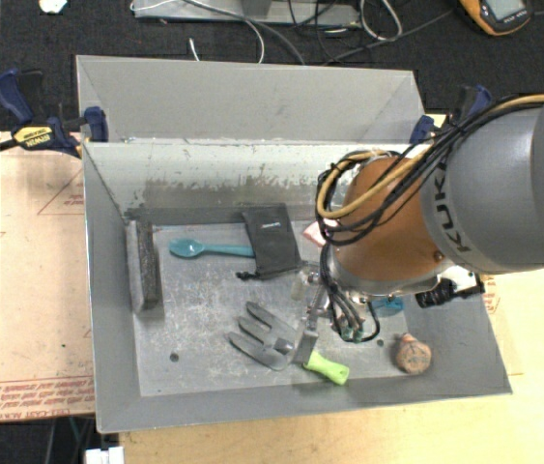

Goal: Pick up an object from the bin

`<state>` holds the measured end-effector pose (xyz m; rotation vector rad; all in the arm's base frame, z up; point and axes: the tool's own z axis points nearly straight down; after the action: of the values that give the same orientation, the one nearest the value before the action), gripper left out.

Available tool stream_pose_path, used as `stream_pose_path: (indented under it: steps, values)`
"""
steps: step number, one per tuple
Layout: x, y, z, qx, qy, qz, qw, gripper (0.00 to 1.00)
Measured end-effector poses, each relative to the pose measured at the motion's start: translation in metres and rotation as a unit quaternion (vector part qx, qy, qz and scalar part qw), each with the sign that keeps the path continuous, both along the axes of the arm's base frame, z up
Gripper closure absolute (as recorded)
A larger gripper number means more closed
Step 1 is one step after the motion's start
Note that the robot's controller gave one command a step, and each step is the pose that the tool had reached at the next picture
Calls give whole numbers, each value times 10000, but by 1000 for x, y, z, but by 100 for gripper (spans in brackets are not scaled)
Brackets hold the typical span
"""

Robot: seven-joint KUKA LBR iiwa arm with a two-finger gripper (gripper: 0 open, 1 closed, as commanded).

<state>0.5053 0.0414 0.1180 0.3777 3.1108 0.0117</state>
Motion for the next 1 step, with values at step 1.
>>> stream_pose_path:
  steps: [1]
  values:
    - [-1, 0, -20, -12, -7, 1456, 9893, 0]
